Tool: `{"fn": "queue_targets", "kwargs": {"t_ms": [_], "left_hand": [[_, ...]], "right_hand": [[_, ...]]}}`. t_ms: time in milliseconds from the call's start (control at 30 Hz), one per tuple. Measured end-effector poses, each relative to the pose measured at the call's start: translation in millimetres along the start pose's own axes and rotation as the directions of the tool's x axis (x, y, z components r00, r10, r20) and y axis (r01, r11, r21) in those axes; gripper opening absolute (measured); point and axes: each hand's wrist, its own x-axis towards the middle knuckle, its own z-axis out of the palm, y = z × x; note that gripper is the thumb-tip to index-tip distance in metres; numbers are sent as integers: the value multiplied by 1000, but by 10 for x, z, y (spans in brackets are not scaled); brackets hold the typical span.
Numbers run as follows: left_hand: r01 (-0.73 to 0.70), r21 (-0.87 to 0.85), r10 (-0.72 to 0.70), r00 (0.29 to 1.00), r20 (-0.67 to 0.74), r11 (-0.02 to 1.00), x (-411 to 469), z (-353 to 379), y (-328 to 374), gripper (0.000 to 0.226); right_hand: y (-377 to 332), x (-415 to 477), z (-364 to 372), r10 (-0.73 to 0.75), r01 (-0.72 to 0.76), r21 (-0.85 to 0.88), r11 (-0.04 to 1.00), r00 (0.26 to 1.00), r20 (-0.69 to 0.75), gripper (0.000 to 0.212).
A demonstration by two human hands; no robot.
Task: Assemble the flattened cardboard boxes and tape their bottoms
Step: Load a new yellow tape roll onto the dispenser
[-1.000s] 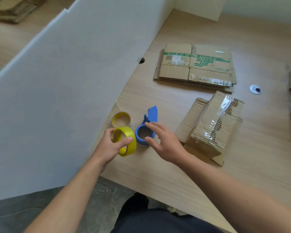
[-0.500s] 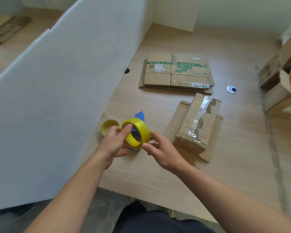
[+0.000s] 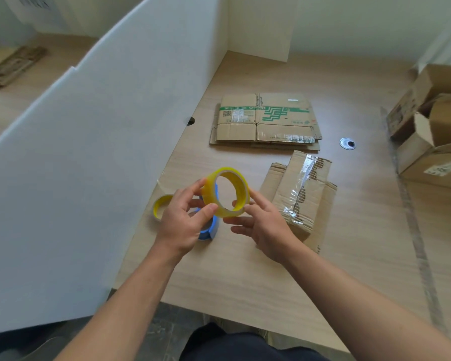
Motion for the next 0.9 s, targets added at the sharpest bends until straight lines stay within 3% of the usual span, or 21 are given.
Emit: {"fn": "queue_targets", "kwargs": {"t_ms": [267,400,500,700,733,833,900], "left_hand": [[-268,237,254,963,88,934,-19,18,46,72],[-340,345,303,940,156,875,-15,-18,76,77],[-366,384,334,931,151,848,0,-36,113,75],[-124,197,136,990,-48,973,48,-13,195,73],[-86,170,98,993,-67,982,62,0,205,68],[11,53,-2,987,-159,999,133,44,228,31],[50,28,-44,984,-172,998,173,51,260,24]], "right_hand": [[-74,-61,-45,105,-122,120,985,985,139,33],[-115,-77,-78,179,-190,63,980,971,157,39],[-168,-104,-79,180,-179,-17,984,971,158,29],[-237,-105,-116,96,-91,-101,991,994,49,27],[-239,-109,-110,69,-64,-115,991,997,34,27],[-238,-118,-93,-45,45,-122,992,999,5,57],[-257,-134,-79,-114,112,-129,985,993,-7,61]]}}
